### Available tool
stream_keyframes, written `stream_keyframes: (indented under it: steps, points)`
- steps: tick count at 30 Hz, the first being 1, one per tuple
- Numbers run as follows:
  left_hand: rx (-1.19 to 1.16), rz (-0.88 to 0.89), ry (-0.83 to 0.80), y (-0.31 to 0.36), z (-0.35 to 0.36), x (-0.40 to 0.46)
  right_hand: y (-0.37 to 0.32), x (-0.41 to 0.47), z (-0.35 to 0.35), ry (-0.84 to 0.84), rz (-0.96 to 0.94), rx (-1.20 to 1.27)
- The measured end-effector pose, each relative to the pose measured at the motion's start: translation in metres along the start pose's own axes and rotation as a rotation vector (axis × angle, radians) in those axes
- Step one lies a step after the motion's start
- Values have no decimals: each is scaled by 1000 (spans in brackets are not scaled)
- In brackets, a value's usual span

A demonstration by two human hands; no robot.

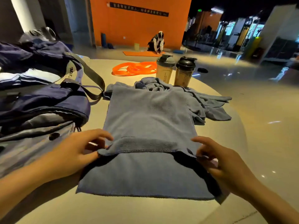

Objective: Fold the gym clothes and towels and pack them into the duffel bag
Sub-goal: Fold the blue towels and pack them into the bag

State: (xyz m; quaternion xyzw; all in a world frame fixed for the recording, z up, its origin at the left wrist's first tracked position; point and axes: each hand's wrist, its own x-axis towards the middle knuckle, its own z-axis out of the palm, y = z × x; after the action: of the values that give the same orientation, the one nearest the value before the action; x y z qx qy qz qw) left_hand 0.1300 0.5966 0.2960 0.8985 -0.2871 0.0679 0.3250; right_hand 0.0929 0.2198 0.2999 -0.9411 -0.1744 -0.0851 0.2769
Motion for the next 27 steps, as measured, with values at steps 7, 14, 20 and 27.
stream_keyframes:
  steps: [7, 14, 20, 27]
  points:
    - [-47, 147, 161, 14, -11, 1, -13, 2, -23, 245, -156, 32]
    - [171, 200, 35, 6, 6, -35, -3, -41, 4, 118, 57, 236]
    - [-122, 39, 241, -5, 3, -39, -21, -41, -7, 277, -60, 222]
    - [252, 104, -207, 14, 13, -35, -6, -65, 3, 119, -48, -31]
